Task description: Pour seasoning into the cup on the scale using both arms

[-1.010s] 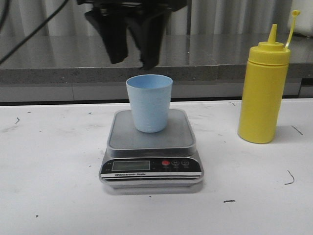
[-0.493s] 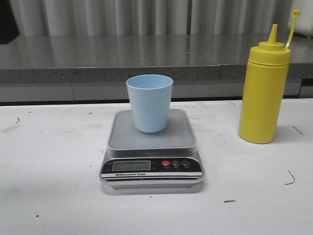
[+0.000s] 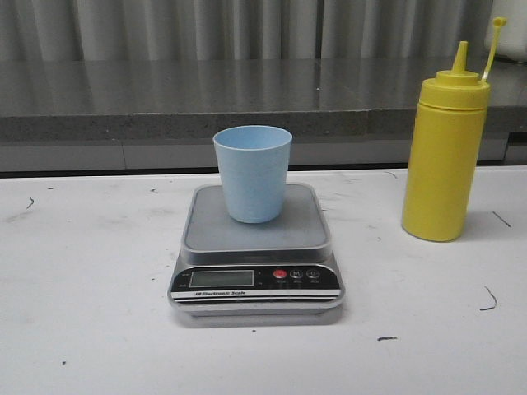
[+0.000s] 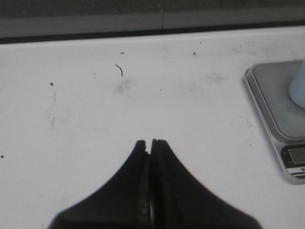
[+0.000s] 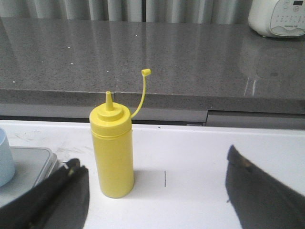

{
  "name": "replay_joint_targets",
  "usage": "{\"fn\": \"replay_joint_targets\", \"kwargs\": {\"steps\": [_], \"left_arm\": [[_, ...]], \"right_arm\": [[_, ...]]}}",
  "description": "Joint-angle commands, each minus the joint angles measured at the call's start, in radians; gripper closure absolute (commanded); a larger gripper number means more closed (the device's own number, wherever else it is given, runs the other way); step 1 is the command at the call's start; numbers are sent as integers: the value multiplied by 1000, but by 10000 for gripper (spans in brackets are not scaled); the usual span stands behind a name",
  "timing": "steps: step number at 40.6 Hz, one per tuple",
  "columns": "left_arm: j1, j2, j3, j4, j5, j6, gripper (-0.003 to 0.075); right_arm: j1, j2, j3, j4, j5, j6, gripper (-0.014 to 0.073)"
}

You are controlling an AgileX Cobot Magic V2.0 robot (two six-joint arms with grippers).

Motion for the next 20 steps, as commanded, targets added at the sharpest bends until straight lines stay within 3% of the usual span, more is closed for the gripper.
{"fn": "replay_joint_targets", "kwargs": {"steps": [1,13,20], "left_arm": [[18,-120,49,-24,-130,-11,740],[20,-495,214,-41,-256,-11,740],[20,-564,236,-41,-271,-11,740]], "right_arm": [[-8,15,-37,-2,-79,0,-8],[-8,15,-16,-2,-91,0,-8],[-8,31,-14,-2,-117,0,-8]]}}
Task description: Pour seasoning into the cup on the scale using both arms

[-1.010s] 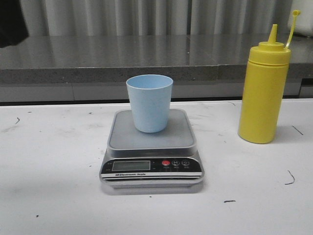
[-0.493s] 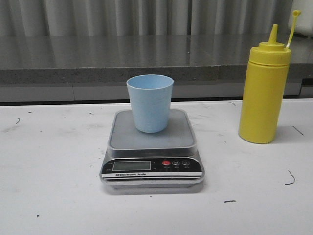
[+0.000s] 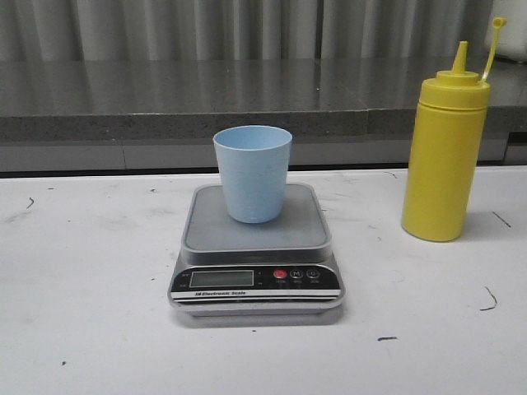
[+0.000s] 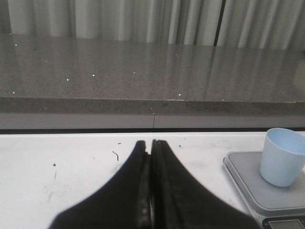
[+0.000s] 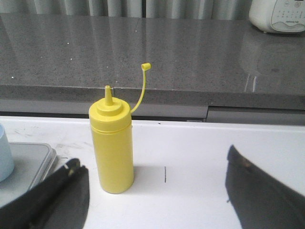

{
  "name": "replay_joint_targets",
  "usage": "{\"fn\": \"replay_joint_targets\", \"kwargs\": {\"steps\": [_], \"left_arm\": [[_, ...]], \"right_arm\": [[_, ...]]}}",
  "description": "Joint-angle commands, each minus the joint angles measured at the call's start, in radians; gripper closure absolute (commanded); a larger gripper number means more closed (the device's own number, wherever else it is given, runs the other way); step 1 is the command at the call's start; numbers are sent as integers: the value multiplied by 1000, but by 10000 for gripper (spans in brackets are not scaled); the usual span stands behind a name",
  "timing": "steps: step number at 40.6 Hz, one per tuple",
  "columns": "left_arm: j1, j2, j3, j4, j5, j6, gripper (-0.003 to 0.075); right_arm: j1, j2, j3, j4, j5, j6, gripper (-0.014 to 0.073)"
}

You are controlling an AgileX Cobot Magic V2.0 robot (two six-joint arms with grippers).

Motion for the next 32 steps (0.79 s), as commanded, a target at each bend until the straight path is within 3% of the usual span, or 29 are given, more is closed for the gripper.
{"fn": "replay_joint_targets", "kwargs": {"steps": [1,9,20,32], "left_arm": [[3,1,-24,-8,-94,-9,740],[3,1,-20,-8,-90,-9,740],[3,1,-18,-8,-90,-9,740],[3,1,-18,-8,-90,-9,740]], "right_arm": [[-8,35,-28,-2,-122,0,-8],[15,225,-28,-3,-327,0,-8],[170,583,-28,-14,-504,-1,-8],[183,888,-28,-14,-729,-1,-8]]}}
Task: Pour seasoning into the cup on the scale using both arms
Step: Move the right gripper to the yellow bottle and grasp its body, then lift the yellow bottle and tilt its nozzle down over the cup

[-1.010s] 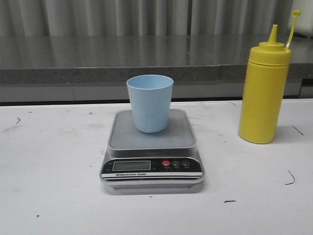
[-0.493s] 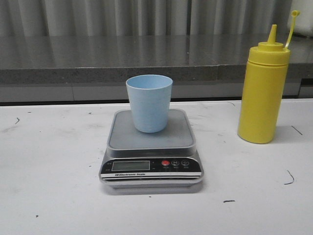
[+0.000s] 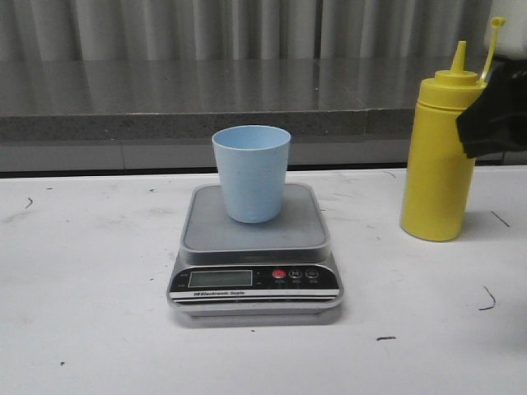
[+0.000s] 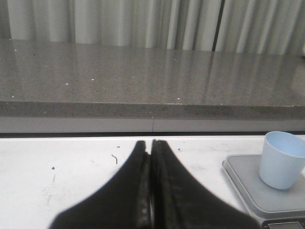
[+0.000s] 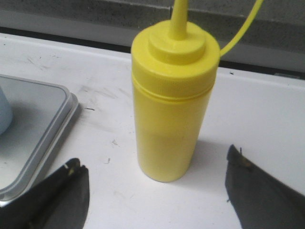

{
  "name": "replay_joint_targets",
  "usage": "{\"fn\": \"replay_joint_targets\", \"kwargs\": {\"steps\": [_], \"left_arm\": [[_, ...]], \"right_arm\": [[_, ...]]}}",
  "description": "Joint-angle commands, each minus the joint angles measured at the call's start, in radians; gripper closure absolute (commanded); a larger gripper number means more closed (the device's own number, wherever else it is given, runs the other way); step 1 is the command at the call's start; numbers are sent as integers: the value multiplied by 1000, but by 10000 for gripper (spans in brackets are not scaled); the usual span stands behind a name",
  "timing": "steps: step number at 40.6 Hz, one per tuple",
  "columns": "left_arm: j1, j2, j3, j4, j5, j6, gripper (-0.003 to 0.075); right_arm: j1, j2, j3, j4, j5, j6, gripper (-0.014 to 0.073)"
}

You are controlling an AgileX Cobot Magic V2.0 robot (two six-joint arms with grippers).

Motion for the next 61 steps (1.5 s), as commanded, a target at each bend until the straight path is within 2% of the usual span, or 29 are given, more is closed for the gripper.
{"fn": "replay_joint_targets", "kwargs": {"steps": [1,13,20,36,51,55,61], "left_arm": [[3,12,-27,-8,-81,-9,740],[3,12,-27,-8,-81,-9,740],[3,12,-27,-8,-81,-9,740],[3,12,-27,-8,-81,-9,740],[3,12,-27,-8,-81,-9,740],[3,12,-27,-8,-81,-9,740],[3,12,-27,-8,-81,-9,740]], "right_arm": [[0,63,-28,-8,-174,-1,-8],[0,305,-29,130,-450,-1,-8],[0,416,-41,138,-608,-1,-8],[0,640,-108,138,-810,-1,-8],[0,748,-174,131,-886,-1,-8],[0,748,-174,130,-886,-1,66],[0,748,-173,115,-907,-1,311]]}}
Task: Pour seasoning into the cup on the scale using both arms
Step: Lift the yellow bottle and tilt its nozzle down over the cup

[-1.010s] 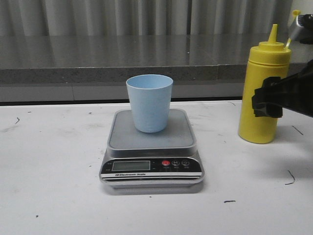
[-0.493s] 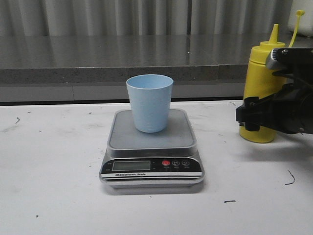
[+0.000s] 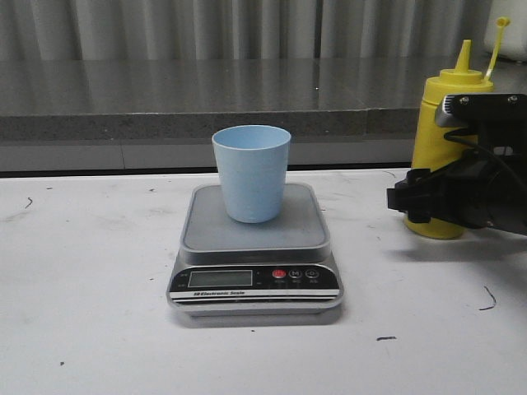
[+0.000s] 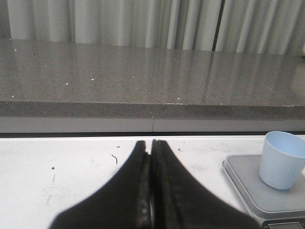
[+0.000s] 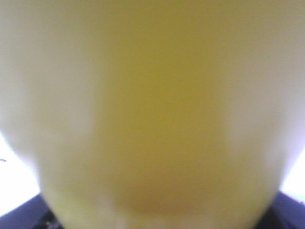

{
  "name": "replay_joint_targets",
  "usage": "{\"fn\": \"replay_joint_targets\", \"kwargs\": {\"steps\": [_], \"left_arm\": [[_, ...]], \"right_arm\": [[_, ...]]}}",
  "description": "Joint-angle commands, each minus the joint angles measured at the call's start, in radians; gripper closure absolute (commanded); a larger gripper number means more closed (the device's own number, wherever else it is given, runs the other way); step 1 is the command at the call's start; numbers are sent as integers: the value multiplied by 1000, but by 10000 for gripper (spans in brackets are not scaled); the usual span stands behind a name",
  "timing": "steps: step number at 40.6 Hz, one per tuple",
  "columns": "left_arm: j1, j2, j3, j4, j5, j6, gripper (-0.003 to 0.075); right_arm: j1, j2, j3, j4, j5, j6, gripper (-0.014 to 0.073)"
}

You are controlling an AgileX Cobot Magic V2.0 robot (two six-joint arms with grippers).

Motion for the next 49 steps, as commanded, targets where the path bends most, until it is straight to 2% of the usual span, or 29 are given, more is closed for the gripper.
{"fn": "replay_joint_targets", "kwargs": {"steps": [1,3,11,20,29,42,49], "left_arm": [[3,12,-27,-8,-81,-9,740],[3,12,-27,-8,-81,-9,740],[3,12,-27,-8,-81,-9,740],[3,12,-27,-8,-81,-9,740],[3,12,-27,-8,-81,-9,740],[3,12,-27,-8,-81,-9,740],[3,12,-27,-8,-81,-9,740]], "right_arm": [[-2,-38,-17,-21,-119,-1,349],[-2,-38,-15,-21,-124,-1,380],[-2,-47,-13,-31,-121,-53,337],[-2,-136,-13,-40,-77,-348,338],[-2,-251,-18,-40,26,-727,336],[-1,-312,-22,-39,-1,-957,336],[-1,-312,-85,-39,37,-1062,336]]}}
